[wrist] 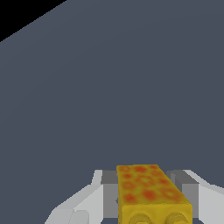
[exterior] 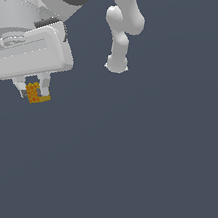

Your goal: Pick up the object and move it to a goal position.

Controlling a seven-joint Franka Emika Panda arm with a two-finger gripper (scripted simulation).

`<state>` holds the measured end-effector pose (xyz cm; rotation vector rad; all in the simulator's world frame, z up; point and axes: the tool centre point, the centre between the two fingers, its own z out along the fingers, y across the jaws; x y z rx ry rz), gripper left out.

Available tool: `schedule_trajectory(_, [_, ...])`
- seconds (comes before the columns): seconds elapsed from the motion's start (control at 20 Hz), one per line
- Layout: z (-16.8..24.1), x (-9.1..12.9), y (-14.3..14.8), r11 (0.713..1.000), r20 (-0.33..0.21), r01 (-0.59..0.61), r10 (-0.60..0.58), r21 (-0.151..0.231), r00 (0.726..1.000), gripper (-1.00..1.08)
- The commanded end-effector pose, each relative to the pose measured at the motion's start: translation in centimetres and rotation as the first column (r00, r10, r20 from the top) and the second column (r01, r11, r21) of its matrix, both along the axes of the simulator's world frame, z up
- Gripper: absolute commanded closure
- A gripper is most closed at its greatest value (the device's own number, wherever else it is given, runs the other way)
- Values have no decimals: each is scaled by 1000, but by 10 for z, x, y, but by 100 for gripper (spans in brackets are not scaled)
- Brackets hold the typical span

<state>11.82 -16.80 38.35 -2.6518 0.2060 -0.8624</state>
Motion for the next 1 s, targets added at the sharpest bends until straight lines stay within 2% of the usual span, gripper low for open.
schedule_trajectory(0.0, [23,3,-13,1000,42,-24,24,11,999,108])
schedule_trajectory(0.45, [86,8,-54,995,157,-91,84,40,984,108])
schedule_trajectory(0.95, [114,10,-73,991,206,-121,108,52,973,108])
